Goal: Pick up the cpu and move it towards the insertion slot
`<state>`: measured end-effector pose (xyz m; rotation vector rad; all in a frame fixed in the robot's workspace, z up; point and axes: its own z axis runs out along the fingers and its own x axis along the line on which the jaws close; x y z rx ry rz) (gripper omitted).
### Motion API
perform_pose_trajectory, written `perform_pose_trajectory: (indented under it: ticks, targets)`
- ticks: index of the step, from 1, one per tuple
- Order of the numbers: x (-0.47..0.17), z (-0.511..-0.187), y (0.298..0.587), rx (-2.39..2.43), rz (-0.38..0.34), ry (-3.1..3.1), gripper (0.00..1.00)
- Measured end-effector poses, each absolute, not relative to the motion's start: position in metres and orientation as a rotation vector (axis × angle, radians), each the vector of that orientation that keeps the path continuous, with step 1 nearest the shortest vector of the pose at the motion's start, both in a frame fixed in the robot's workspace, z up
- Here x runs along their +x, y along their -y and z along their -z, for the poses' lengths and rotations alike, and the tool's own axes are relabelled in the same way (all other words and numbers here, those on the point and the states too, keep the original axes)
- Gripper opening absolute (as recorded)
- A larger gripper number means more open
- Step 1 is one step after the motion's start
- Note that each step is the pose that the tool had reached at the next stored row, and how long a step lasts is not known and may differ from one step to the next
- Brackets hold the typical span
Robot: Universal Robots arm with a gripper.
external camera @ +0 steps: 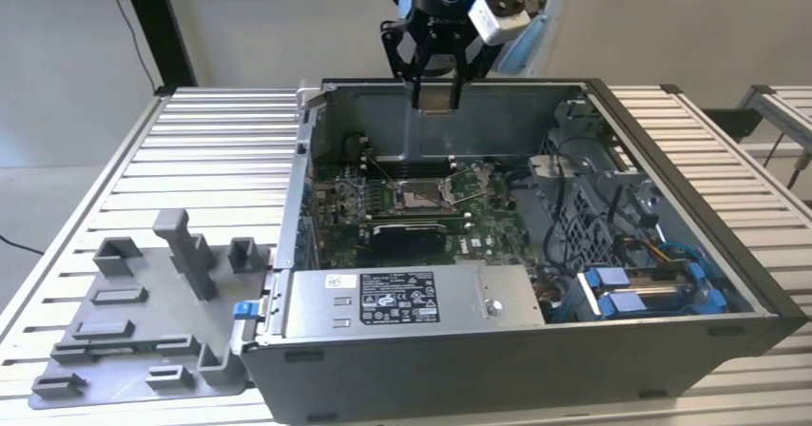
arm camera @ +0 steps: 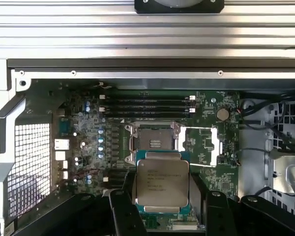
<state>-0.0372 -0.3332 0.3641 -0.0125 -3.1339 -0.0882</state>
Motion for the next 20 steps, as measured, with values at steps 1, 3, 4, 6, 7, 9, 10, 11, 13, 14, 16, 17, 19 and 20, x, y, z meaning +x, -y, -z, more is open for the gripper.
perform_pose_trajectory:
  ticks: [1,3,4,6,7,9,10,11,13,14,16,17,19,20]
  targets:
    - [-0.0368,-0.3635,0.3331,-0.006,0.088,3.134,0.0]
    - [-0.0364,-0.3619,0.3327,0.008,0.088,3.134,0.0]
    - [-0.0363,-0.3613,0.3327,0.011,0.088,3.133,0.0]
    - [-0.0363,-0.3606,0.3326,0.011,0.088,3.133,0.0]
    - [-0.0363,-0.3604,0.3327,0.011,0.088,3.133,0.0]
    - [-0.0362,-0.36,0.3327,0.007,0.088,3.133,0.0]
    - [-0.0363,-0.3599,0.3327,0.0,0.088,3.133,0.0]
    - [-0.0363,-0.3597,0.3327,-0.006,0.089,3.134,0.0]
    - [-0.0363,-0.3597,0.3327,-0.007,0.089,3.134,0.0]
    - [-0.0363,-0.3596,0.3327,-0.008,0.089,3.134,0.0]
    - [-0.0363,-0.3596,0.3327,-0.01,0.089,3.134,0.0]
    - [-0.0363,-0.3596,0.3327,-0.01,0.089,3.134,0.0]
    - [-0.0363,-0.3596,0.3327,-0.011,0.089,3.134,0.0]
    - [-0.0363,-0.3596,0.3327,-0.011,0.089,3.134,0.0]
